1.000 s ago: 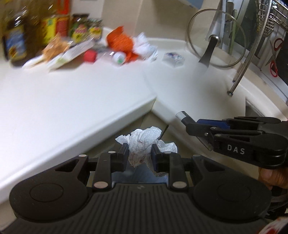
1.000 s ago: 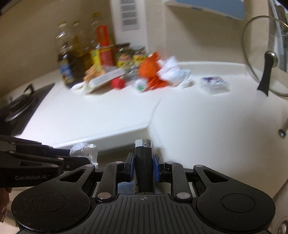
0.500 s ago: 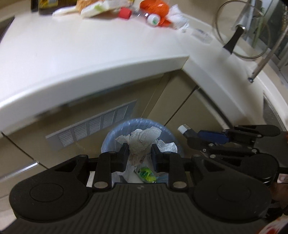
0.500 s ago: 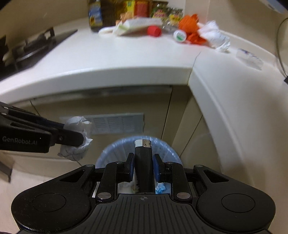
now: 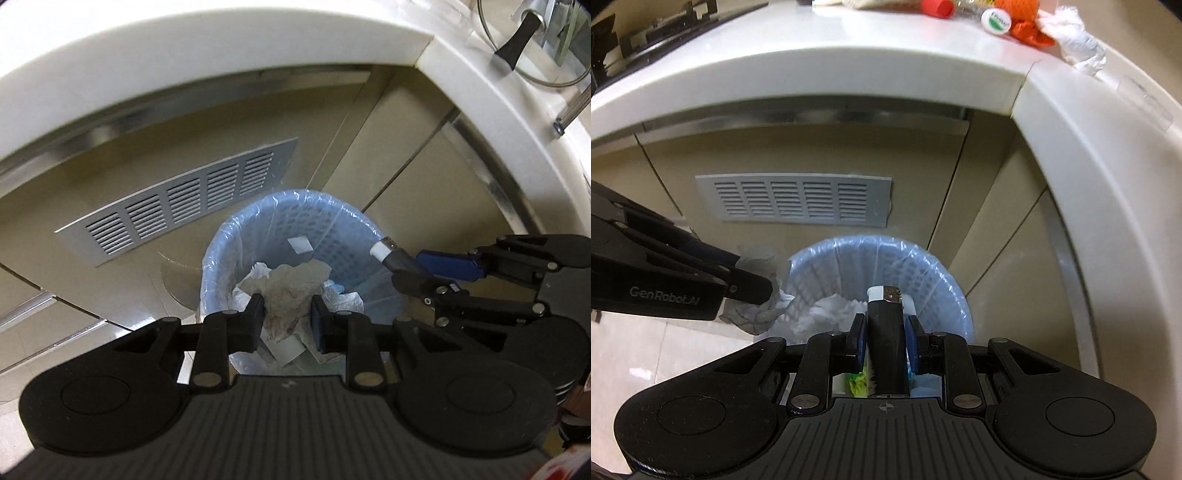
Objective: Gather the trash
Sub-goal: 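Carry the tissue and lighter down over the wastebasket with both grippers, then open both grippers to drop the tissue and lighter into the wastebasket, then raise both grippers back up to the counter, then grasp the clear plastic box with the right gripper while the left gripper grasps white tissue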
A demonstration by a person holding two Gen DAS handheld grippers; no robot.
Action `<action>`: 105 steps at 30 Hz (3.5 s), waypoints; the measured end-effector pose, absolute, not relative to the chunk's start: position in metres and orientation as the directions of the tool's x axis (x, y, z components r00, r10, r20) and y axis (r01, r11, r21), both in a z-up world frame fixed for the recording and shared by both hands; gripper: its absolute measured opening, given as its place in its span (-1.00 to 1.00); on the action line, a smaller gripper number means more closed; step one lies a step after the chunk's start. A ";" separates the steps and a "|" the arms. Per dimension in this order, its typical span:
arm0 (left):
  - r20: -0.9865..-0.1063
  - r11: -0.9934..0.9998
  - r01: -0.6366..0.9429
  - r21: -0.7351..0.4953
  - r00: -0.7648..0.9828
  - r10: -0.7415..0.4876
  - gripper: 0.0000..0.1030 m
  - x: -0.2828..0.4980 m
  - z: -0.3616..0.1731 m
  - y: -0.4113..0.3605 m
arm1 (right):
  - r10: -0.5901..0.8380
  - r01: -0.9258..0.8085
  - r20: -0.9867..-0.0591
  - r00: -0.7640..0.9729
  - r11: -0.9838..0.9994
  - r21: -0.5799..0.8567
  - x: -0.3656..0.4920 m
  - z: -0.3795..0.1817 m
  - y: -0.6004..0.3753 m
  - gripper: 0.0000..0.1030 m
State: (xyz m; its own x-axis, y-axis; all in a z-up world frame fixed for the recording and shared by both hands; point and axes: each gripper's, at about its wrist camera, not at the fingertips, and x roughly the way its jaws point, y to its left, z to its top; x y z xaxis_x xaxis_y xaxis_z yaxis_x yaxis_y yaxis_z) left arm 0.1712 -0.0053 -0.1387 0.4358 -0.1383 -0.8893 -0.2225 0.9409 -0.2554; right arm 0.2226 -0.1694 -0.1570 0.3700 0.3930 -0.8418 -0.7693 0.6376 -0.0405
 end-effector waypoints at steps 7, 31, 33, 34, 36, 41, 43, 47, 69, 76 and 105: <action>-0.901 0.946 -0.213 -0.244 0.411 -0.140 -0.54 0.181 -0.151 -0.008 | 0.372 -0.780 -0.859 0.352 0.624 -0.050 0.228 -0.168 -0.162 -0.57; -0.917 0.969 -0.180 -0.170 0.388 -0.089 0.12 0.183 -0.160 -0.008 | 0.368 -0.770 -0.861 0.352 0.637 -0.043 0.232 -0.173 -0.162 -0.57; -0.919 0.968 -0.187 -0.169 0.385 -0.087 0.12 0.179 -0.160 -0.006 | 0.369 -0.770 -0.860 0.352 0.637 -0.041 0.232 -0.172 -0.161 -0.57; -0.919 0.967 -0.191 -0.169 0.384 -0.084 0.12 0.177 -0.160 -0.005 | 0.370 -0.770 -0.860 0.351 0.636 -0.040 0.231 -0.172 -0.161 -0.57; -0.920 0.965 -0.200 -0.169 0.383 -0.081 0.12 0.175 -0.160 -0.003 | 0.374 -0.771 -0.859 0.349 0.635 -0.037 0.231 -0.172 -0.161 -0.57; -0.918 0.962 -0.213 -0.168 0.390 -0.074 0.12 0.170 -0.159 0.001 | 0.388 -0.773 -0.851 0.354 0.634 -0.033 0.227 -0.168 -0.158 -0.56; -0.917 0.962 -0.218 -0.167 0.393 -0.070 0.12 0.169 -0.158 0.002 | 0.406 -0.773 -0.838 0.365 0.633 -0.030 0.227 -0.165 -0.158 -0.56; -0.917 0.961 -0.226 -0.160 0.394 -0.060 0.12 0.166 -0.157 0.005 | 0.427 -0.772 -0.824 0.373 0.636 -0.019 0.227 -0.162 -0.156 -0.53; -0.894 0.960 -0.225 -0.168 0.444 -0.053 0.12 0.148 -0.138 0.017 | 0.436 -0.768 -0.813 0.386 0.639 -0.022 0.220 -0.147 -0.152 -0.22; -0.841 0.960 -0.180 -0.215 0.533 -0.089 0.12 0.146 -0.098 0.018 | 0.495 -0.755 -0.753 0.432 0.656 -0.002 0.214 -0.105 -0.161 -0.22; -0.617 0.970 -0.093 -0.226 0.784 -0.069 0.35 0.297 0.010 0.007 | 0.427 -0.497 -0.510 0.747 0.868 -0.002 0.397 0.013 -0.256 0.88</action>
